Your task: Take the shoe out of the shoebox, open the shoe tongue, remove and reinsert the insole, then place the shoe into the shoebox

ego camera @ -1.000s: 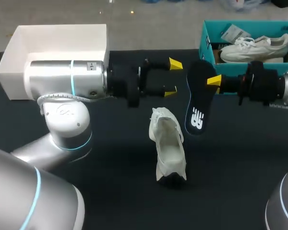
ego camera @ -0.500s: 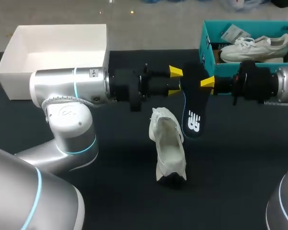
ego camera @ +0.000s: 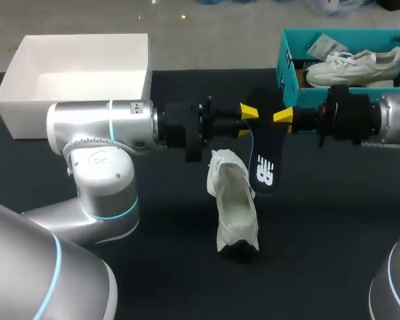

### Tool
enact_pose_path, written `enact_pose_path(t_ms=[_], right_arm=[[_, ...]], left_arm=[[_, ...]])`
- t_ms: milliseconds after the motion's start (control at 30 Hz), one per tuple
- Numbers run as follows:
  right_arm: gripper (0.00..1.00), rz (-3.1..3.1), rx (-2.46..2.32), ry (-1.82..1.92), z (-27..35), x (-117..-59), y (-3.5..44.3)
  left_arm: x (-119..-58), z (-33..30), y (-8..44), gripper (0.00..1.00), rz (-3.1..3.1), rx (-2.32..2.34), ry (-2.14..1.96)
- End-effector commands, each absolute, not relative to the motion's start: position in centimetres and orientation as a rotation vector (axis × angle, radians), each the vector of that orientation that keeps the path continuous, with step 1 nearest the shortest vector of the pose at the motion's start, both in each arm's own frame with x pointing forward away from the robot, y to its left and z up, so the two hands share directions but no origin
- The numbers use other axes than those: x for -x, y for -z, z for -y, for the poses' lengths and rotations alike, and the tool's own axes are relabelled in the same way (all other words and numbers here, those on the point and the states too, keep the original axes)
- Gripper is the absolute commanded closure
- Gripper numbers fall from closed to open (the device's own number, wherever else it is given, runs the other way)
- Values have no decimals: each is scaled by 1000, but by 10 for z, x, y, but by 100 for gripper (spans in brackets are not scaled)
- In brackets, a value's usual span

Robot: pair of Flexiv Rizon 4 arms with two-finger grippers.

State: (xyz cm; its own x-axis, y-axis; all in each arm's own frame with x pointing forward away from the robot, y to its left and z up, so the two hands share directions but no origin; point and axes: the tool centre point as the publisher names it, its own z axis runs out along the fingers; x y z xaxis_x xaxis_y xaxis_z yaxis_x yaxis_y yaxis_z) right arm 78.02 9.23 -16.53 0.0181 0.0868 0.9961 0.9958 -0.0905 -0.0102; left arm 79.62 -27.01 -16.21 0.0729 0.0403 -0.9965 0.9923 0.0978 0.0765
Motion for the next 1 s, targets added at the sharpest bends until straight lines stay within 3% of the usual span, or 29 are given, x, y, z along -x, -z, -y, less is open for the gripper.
enact_pose_path(t_ms=[33, 300, 500, 567, 1000], right_arm=[[100, 1219, 1350, 1222, -92, -776, 165], [100, 1217, 1344, 1220, -94, -776, 166], [100, 1210, 1346, 1231, -93, -775, 165], [0, 1234, 1362, 1250, -89, -776, 165], [0, 1472, 1626, 1263, -17, -779, 177]], left_arm=[[-796, 275, 163, 73, -1240, -1196, 1040], [-797, 278, 164, 100, -1244, -1181, 1023], [-797, 279, 167, 100, -1254, -1173, 1028], [-795, 279, 166, 100, -1265, -1160, 1050], [-780, 256, 153, 100, -1344, -1146, 1157]])
